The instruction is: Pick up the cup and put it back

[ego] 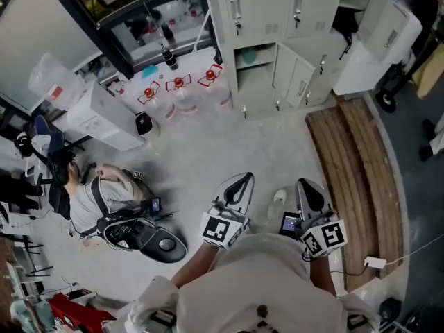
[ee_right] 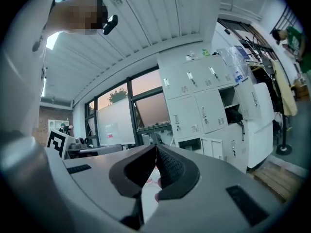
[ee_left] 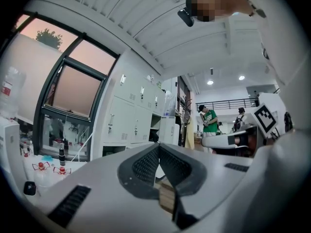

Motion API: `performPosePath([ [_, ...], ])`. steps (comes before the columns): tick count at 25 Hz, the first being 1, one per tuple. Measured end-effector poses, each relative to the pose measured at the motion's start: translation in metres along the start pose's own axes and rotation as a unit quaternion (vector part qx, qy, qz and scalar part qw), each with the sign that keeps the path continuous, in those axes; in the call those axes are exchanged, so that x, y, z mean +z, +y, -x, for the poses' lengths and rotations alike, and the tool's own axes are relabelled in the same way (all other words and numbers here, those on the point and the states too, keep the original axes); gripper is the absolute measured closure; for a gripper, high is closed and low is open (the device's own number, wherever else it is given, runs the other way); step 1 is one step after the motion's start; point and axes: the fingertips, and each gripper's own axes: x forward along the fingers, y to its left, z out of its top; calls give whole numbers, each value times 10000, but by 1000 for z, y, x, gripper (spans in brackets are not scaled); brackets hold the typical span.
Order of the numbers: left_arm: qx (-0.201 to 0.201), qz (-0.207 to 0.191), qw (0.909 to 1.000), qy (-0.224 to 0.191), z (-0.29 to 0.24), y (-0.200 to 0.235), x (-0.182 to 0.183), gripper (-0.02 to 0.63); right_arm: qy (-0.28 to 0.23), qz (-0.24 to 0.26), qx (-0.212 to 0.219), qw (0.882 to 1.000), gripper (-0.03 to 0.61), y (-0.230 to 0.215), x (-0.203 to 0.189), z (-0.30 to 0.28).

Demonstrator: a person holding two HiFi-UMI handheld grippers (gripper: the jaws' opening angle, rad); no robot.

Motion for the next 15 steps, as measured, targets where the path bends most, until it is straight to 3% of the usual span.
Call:
performPosePath([
  [4,193,42,9998,20,-35,12,-2,606,74,-98,67,9999,554,-45,3,-22],
  [15,976,-38,9952,-52,-136,30,6,606,110,95,822,9965,552,-162,37,-95],
])
